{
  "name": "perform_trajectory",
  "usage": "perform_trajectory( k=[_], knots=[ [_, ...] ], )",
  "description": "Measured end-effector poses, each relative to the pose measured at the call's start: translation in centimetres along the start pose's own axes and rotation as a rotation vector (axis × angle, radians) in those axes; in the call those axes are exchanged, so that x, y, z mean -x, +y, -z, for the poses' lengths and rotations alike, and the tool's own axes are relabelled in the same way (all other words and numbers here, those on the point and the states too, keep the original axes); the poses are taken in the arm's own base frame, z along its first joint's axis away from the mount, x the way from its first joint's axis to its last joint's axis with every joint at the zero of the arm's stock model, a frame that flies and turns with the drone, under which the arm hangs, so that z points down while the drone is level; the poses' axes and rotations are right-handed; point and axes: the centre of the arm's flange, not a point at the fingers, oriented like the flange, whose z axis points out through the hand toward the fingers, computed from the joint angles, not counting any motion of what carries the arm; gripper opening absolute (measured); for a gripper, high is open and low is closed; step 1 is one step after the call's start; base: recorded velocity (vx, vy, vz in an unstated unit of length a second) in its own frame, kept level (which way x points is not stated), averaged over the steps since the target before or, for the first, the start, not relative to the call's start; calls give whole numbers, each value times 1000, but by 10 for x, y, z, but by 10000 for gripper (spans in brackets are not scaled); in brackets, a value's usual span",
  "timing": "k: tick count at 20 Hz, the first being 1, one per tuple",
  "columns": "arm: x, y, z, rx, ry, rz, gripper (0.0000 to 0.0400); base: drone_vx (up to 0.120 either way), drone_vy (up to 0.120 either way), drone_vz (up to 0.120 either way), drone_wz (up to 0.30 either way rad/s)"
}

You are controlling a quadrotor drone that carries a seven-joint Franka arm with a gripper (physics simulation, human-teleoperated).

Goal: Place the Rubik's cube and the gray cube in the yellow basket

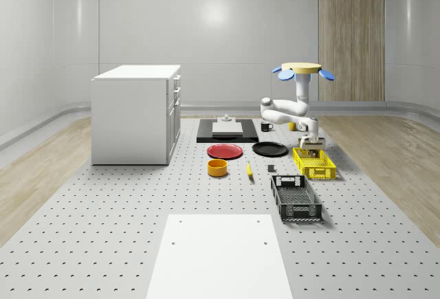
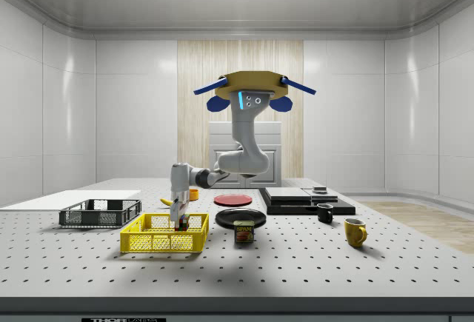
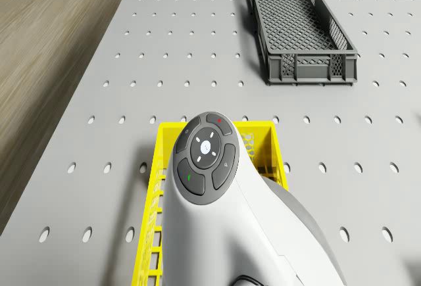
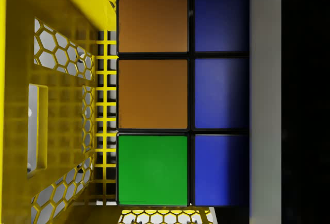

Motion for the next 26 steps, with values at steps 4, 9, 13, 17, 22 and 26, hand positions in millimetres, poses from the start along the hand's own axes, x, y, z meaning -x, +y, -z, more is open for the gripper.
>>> perform_trajectory(
  k=[4,9,13,17,22,26],
  knots=[
    [0,0,-10,0,0,0,325,0,0,0,0],
    [0,0,-22,0,0,0,325,0,0,0,0],
    [0,0,-30,0,0,0,331,0,0,0,0],
    [0,0,-33,0,0,0,375,0,0,0,0],
    [0,0,-20,0,0,0,393,0,0,40,0],
    [0,0,-11,0,0,0,397,0,0,120,0]
  ],
)
